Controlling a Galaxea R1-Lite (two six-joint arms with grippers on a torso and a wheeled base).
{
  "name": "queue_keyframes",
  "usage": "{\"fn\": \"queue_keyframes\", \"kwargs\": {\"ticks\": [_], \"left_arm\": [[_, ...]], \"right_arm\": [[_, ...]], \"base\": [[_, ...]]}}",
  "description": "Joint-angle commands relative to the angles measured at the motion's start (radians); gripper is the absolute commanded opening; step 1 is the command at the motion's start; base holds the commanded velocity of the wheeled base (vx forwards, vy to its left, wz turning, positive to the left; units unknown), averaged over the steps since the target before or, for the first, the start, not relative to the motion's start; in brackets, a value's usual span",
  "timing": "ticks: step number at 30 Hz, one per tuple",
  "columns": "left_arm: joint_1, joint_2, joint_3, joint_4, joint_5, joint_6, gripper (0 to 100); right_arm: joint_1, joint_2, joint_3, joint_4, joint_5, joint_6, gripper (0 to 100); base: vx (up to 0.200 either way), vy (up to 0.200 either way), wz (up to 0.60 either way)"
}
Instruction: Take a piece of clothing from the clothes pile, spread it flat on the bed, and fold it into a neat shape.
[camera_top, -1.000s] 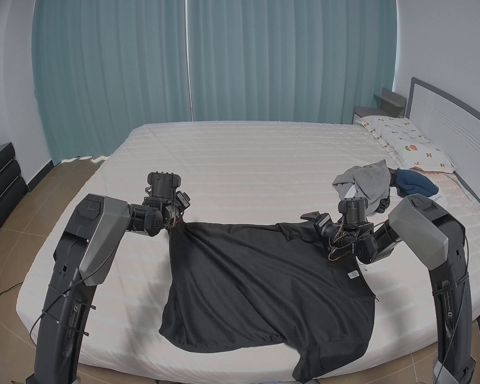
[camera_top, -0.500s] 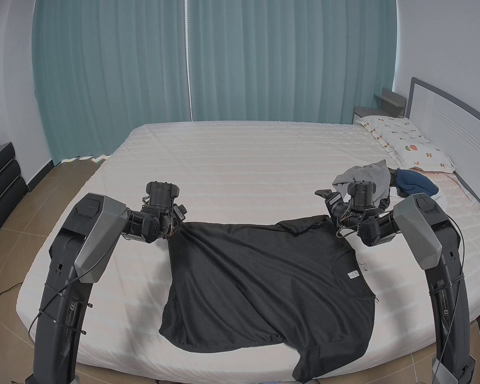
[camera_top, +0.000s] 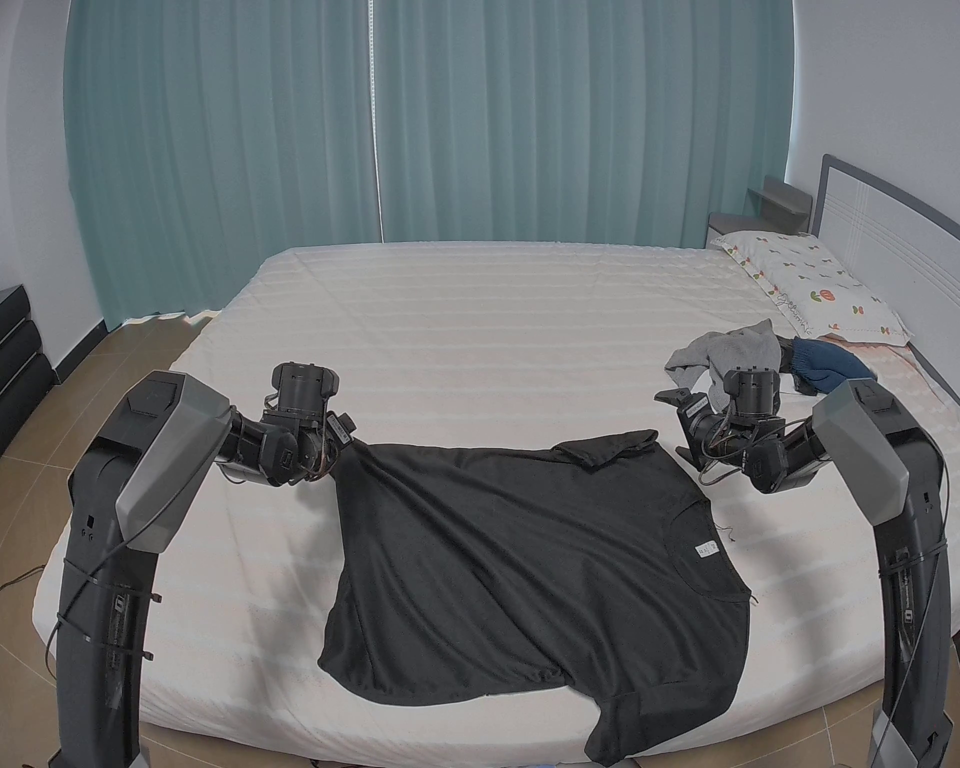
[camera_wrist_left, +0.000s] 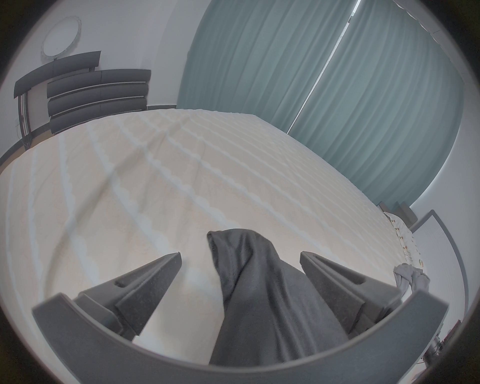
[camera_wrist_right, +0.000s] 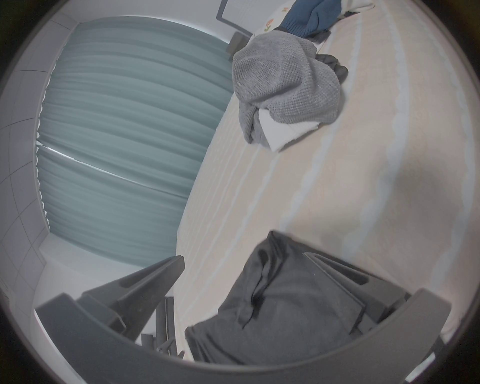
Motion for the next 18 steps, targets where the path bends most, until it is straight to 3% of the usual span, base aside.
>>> {"fn": "queue_keyframes", "kwargs": {"ticks": [1,11,18], "left_arm": [[0.002,-0.145,0.274,-0.162,-0.054,-0.020,100],[-0.053,-0.179,0.583,-0.424,-0.078,-0.099,100],[-0.096,-0.168,0.612,-0.453,-0.089,-0.195,100]], "right_arm": [[0.056,-0.193,0.161,0.012,0.133,0.001,100],[0.185,-0.098,0.133,0.138,0.132,-0.009,100],[0.195,-0.006,-0.002,0.227,0.086,-0.034,100]], "base": [[0.000,0.000,0.00],[0.000,0.000,0.00],[0.000,0.000,0.00]]}}
